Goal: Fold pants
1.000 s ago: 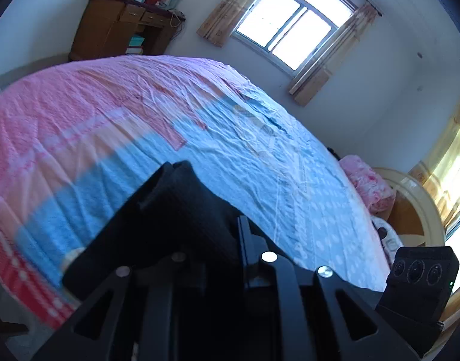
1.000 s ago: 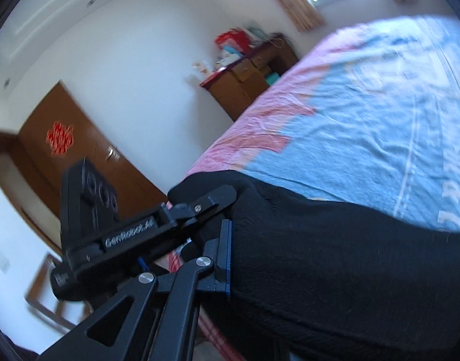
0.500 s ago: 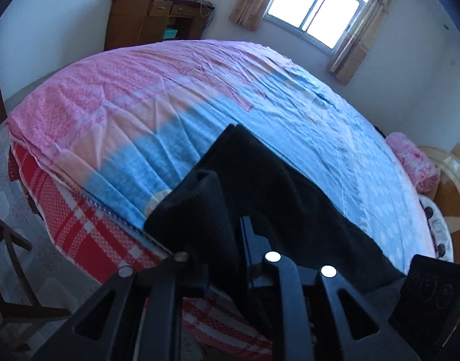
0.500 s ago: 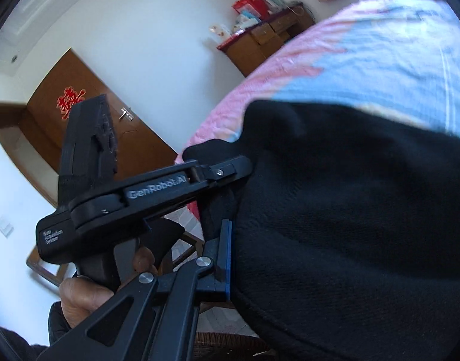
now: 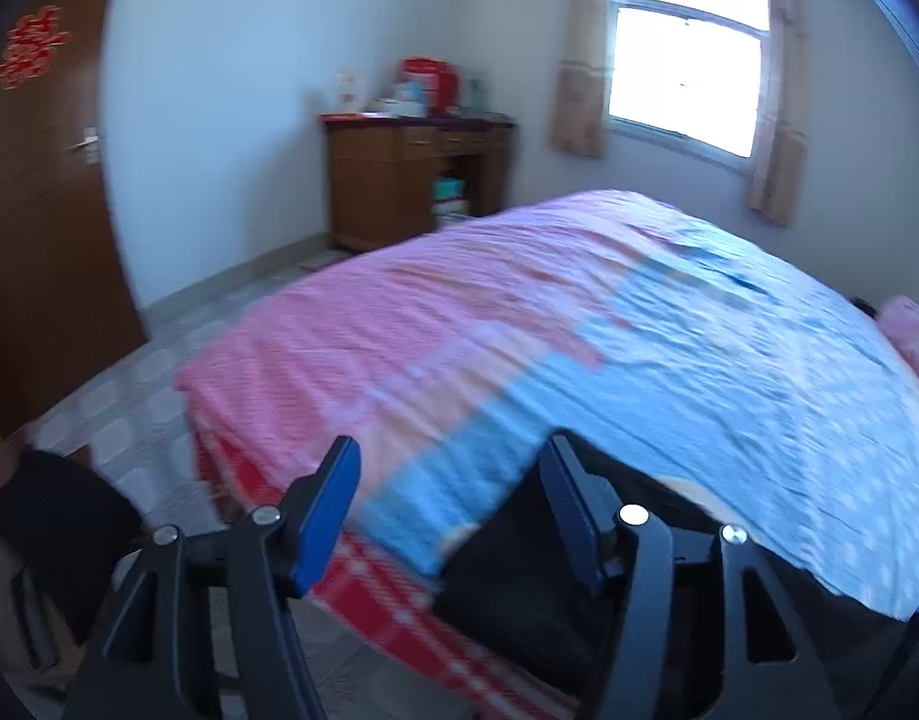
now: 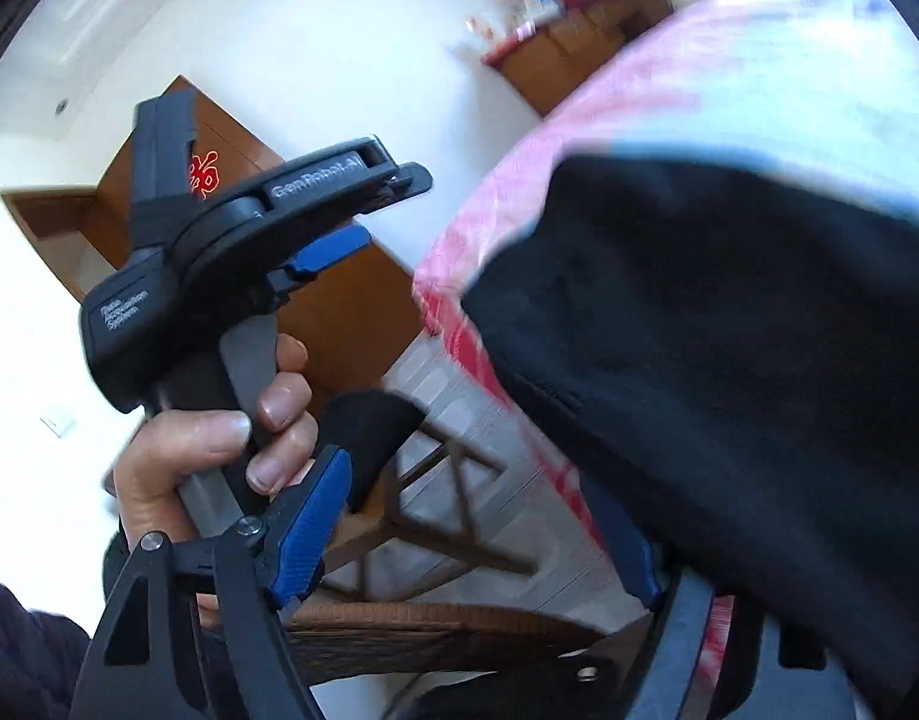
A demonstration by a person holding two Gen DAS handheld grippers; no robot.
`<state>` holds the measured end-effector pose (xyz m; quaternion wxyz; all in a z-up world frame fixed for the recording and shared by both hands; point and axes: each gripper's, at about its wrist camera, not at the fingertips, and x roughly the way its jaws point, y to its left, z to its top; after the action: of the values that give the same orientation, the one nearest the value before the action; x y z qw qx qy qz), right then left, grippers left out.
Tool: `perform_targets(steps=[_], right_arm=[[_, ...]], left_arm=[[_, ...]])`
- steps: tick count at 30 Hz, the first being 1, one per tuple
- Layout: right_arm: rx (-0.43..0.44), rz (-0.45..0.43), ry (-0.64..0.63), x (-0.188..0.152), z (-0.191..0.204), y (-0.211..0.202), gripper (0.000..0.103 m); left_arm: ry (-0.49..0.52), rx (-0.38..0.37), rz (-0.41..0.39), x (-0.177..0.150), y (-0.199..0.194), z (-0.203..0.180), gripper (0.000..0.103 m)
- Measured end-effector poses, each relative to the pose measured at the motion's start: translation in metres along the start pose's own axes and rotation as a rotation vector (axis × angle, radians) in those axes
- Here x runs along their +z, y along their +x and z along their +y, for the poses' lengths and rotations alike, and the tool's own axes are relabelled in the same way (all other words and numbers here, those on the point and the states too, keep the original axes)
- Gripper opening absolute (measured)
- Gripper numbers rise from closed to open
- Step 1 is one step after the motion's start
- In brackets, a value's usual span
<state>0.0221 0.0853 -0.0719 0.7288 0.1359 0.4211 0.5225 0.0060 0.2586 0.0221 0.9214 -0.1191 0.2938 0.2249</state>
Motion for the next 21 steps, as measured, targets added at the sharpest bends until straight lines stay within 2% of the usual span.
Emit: perform_targets(steps=[2,4,7,9,11,12,14,16,18,20,21], right_arm=[[-0.002,-0.130,0.005,0.008,-0.002,-0.040,0.080],[-0.009,-0.289,0.096,0.024,-0.026,-0.092,0.080],[-0.002,-0.379,0.235,0.048,-0.070,-0.147,0.080],[0.028,-0.417,0.329,0.047,-0.091,-0.171,0.080],[0.034,-0.402,0.371,0.048,-0.105,-0.188,0.080],[0.005,-0.394,0.355,0.047,-0.106,-0.197,0.080],[-0.091,-0.404,0.311,0.040,-0.106,-0.222,0.080],[-0.242,-0.417,0.301,0.021,-0.105,-0.253,0.079],[-0.361,-0.482,0.337,-0.004,-0.108,-0.294,0.079],[-0.486,-0.585,0.402,-0.034,-0.115,-0.349,0.079],[-0.543,-0.642,0.439,-0.052,-0.117,-0.377,0.079]], left_arm=[[0.031,-0.047,0.023,-0.005,0.006,-0.014,0.065],[0.066,-0.115,0.044,-0.012,0.011,-0.029,0.065],[0.095,-0.136,0.016,-0.012,0.006,-0.042,0.065],[0.103,-0.157,0.012,-0.010,0.003,-0.050,0.065],[0.113,-0.158,0.009,-0.009,0.003,-0.055,0.068],[0.117,-0.147,0.013,-0.011,0.007,-0.055,0.071],[0.108,-0.122,0.047,-0.017,0.020,-0.054,0.072],[0.072,-0.117,0.121,-0.029,0.041,-0.047,0.072],[0.055,-0.111,0.181,-0.042,0.059,-0.042,0.072],[0.107,-0.080,0.138,-0.046,0.055,-0.047,0.072],[0.135,-0.062,0.143,-0.048,0.055,-0.051,0.073]])
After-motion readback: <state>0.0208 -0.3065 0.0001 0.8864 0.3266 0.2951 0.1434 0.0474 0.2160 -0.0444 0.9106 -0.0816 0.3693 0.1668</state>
